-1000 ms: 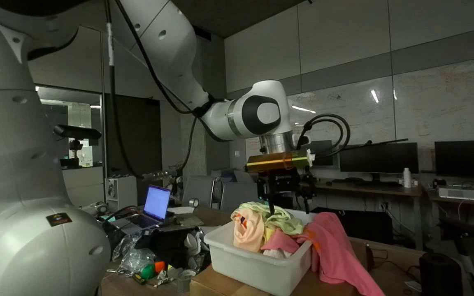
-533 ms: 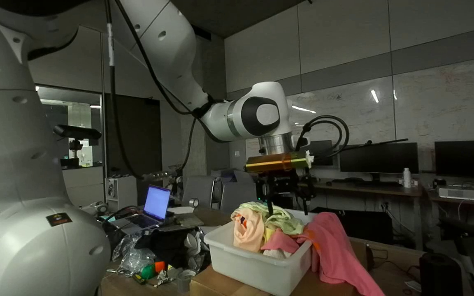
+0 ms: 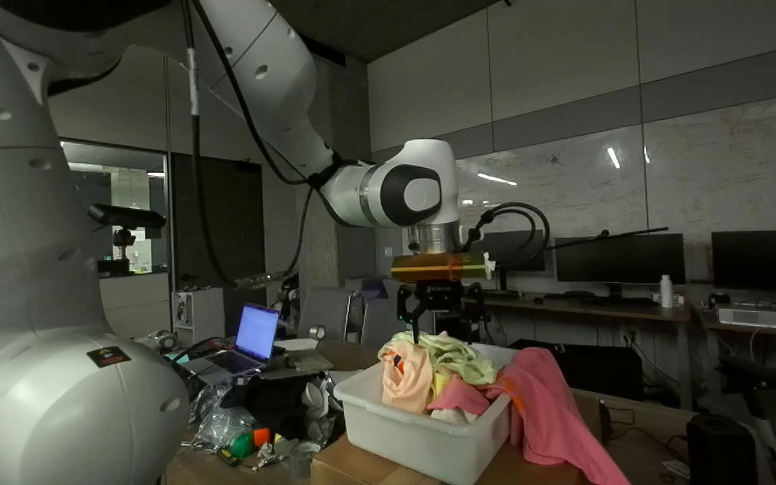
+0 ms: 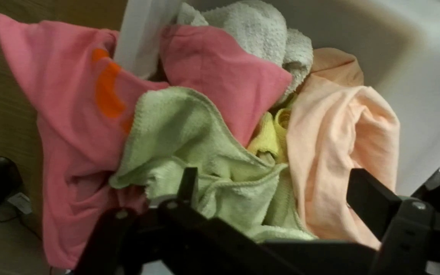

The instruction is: Remove the clothes and towels from the bowl and put them on the table

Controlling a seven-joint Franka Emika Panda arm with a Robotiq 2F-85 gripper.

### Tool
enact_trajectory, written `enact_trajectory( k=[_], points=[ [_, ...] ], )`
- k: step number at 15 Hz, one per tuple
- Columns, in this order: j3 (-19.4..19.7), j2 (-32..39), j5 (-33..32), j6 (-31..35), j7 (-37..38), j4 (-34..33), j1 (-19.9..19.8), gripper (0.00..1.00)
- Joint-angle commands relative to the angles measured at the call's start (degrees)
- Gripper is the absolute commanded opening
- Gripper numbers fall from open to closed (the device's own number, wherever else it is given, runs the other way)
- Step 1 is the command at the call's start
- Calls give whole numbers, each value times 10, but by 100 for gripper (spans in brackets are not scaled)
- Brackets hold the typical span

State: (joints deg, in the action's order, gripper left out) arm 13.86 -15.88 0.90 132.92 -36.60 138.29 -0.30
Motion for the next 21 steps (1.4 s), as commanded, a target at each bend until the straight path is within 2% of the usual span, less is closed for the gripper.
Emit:
enact_trajectory(
  k=[1,4,9,17,19,21],
  points=[
    [-7,25,50,-26,-43,-29,15,100],
    [-17,49,69,-34,-49,-38,19,100],
    [-46,104,55,-30,-20,-50,10,100],
    [-68,145,33,37,15,-49,-10,100],
    [-70,147,31,46,18,-48,-13,74],
    [-72,145,23,60,28,-45,-17,58]
  ],
)
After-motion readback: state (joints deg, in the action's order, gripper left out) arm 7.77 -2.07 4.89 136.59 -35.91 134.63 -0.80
